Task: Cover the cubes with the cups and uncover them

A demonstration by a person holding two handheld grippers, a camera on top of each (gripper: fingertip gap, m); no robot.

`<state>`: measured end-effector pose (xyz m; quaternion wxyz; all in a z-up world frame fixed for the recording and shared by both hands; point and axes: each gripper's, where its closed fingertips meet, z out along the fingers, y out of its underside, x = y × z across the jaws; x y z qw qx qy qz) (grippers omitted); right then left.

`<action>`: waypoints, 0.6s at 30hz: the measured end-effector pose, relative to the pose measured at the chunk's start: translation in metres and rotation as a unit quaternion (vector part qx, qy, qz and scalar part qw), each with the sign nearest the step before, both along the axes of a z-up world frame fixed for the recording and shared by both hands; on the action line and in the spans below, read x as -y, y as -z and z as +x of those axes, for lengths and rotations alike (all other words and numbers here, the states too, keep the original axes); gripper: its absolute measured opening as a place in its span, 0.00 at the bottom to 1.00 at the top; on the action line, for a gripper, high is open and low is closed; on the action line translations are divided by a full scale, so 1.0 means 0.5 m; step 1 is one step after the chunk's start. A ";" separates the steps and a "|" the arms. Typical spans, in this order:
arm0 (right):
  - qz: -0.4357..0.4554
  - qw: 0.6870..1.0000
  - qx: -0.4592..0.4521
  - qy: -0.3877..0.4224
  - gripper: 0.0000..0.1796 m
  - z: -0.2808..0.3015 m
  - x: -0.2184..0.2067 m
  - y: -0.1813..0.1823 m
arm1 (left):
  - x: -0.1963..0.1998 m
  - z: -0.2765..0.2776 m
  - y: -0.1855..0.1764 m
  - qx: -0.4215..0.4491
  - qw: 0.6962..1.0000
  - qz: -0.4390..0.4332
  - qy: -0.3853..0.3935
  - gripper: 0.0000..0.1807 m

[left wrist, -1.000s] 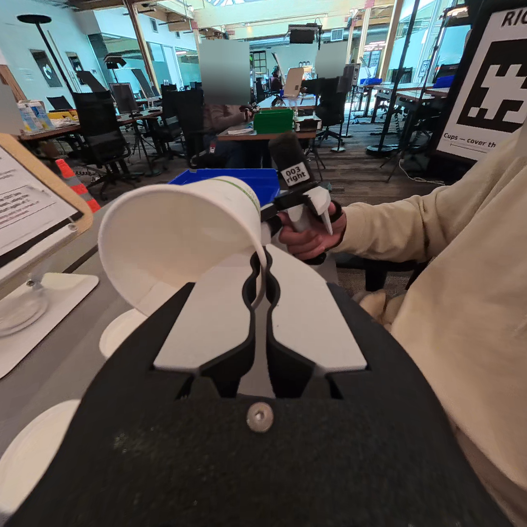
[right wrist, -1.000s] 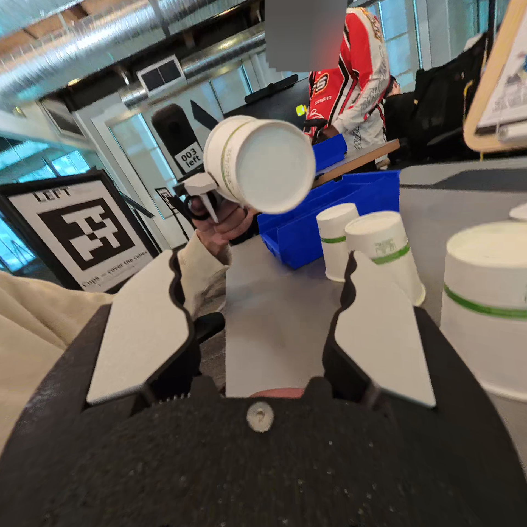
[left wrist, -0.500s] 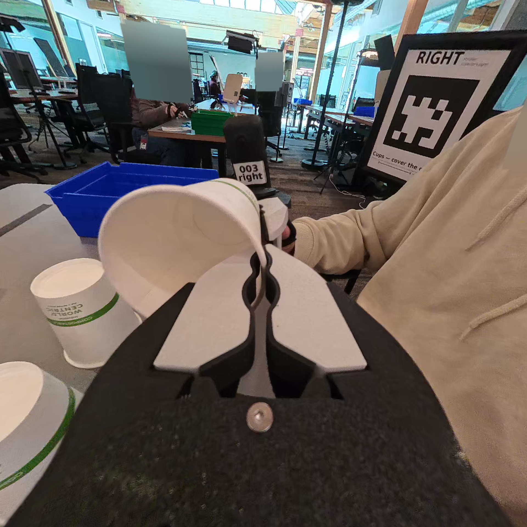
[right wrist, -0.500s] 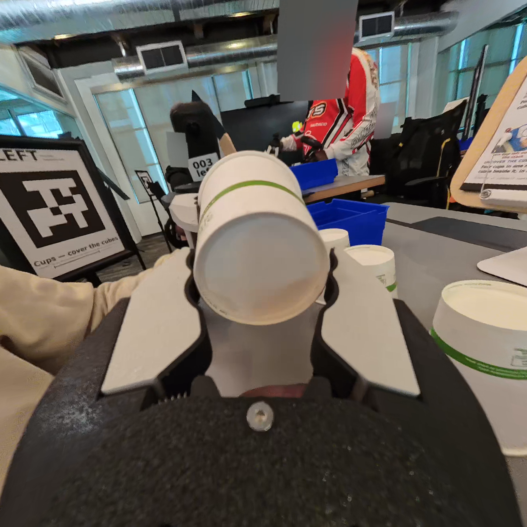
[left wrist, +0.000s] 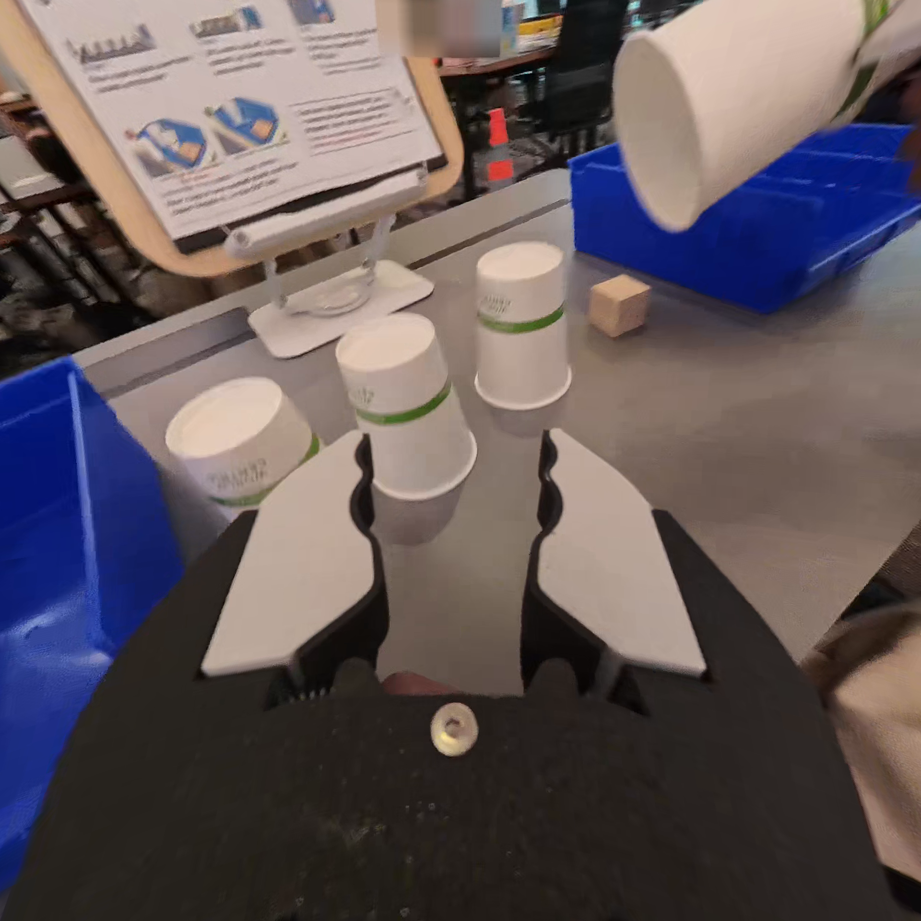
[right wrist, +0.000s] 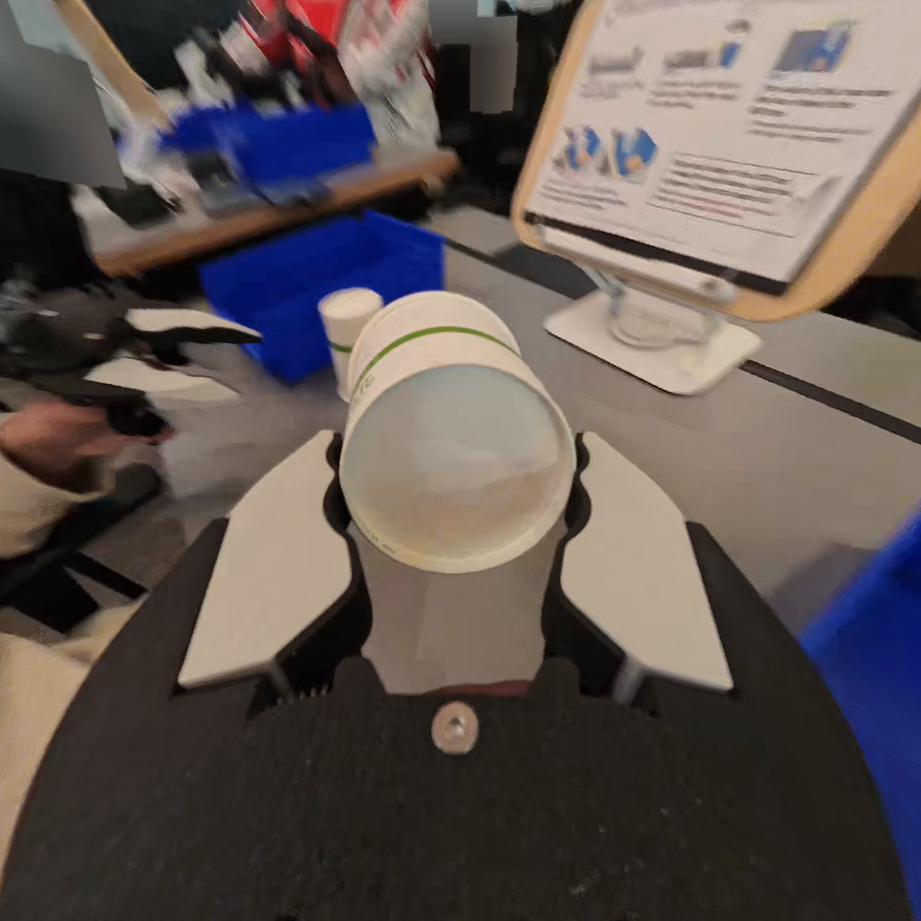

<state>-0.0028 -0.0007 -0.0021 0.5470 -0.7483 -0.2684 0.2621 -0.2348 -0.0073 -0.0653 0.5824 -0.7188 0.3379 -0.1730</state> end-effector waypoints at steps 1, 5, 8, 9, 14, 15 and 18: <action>-0.016 0.999 0.043 0.019 0.48 0.034 -0.015 -0.003 | 0.007 -0.003 0.019 -0.002 1.000 -0.005 -0.008 0.35; -0.112 0.970 0.212 0.030 0.48 0.123 -0.072 0.029 | 0.027 0.006 0.071 -0.033 0.999 -0.028 0.003 0.34; -0.171 0.930 0.326 0.022 0.48 0.154 -0.114 0.075 | 0.031 0.016 0.076 -0.039 0.998 -0.043 0.014 0.32; -0.184 0.918 0.350 0.011 0.48 0.151 -0.124 0.089 | 0.034 0.021 0.076 -0.036 0.998 -0.046 0.021 0.32; -0.236 0.869 0.435 -0.027 0.48 0.127 -0.152 0.155 | 0.041 0.024 0.094 -0.067 0.996 -0.045 0.024 0.32; -0.245 0.861 0.444 -0.029 0.48 0.124 -0.156 0.166 | 0.041 0.024 0.096 -0.073 0.996 -0.042 0.022 0.32; -0.261 0.846 0.464 -0.028 0.48 0.121 -0.169 0.190 | 0.044 0.026 0.099 -0.078 0.996 -0.042 0.025 0.32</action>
